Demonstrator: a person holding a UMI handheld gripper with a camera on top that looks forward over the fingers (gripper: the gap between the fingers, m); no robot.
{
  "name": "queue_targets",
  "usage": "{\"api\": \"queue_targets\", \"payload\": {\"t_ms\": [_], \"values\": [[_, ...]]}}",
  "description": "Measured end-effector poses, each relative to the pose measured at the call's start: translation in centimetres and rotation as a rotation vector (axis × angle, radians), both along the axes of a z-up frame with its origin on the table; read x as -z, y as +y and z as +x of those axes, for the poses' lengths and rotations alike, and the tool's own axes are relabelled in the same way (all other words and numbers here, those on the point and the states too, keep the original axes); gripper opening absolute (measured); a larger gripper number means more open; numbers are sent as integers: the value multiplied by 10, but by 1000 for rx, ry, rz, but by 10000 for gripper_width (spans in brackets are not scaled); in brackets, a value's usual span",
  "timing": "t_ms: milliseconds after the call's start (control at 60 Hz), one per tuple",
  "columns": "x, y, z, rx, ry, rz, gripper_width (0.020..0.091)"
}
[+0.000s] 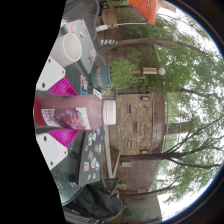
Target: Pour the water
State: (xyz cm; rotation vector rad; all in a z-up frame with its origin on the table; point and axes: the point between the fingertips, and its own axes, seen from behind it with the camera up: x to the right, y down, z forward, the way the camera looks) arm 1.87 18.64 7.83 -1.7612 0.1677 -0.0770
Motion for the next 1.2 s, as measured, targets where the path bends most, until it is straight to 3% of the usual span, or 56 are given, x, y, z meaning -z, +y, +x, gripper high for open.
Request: {"api": "queue_targets", "payload": {"t_ms": [267, 483, 667, 850, 967, 1200], "values": [[21, 7, -6, 2, 7, -72, 438], [26, 0, -12, 0, -67, -122, 543], [27, -2, -9, 1, -28, -122, 577], [36, -13, -10, 5, 32, -167, 672], [35, -37, -8, 25, 26, -202, 790], [-9, -148, -42, -21, -7, -130, 807]]}}
